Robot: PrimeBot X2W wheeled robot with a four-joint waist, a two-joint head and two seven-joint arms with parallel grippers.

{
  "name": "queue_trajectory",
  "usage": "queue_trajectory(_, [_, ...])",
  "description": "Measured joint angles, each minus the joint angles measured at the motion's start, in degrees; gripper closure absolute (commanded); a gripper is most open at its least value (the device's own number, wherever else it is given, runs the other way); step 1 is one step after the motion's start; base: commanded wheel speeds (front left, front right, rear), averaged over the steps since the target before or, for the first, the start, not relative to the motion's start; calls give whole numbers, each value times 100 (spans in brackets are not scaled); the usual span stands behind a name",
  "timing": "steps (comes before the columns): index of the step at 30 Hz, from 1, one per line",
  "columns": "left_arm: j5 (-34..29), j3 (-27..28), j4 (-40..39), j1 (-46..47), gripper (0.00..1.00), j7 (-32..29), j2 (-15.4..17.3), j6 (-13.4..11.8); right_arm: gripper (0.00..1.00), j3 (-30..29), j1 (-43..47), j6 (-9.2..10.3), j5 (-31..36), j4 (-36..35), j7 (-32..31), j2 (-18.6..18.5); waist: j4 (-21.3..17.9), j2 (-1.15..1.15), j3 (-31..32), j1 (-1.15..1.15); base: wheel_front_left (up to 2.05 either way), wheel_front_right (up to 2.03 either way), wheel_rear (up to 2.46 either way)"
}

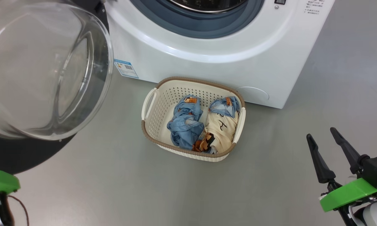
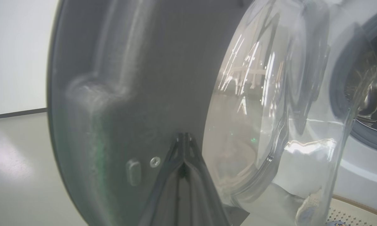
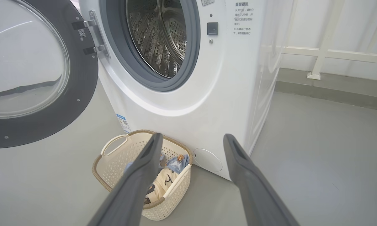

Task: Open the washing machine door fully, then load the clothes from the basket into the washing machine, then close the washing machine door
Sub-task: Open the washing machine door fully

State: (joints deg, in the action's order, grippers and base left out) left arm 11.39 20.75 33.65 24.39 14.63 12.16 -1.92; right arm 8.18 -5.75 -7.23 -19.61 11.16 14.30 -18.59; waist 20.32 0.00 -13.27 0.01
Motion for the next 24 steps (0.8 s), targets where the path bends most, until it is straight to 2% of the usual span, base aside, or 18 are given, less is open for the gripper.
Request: queue_trajectory(24, [-210, 782, 1193, 1159, 100, 3, 509, 19, 0, 71, -372, 0, 86, -33, 0, -292, -68, 0, -654, 0, 0, 0, 0])
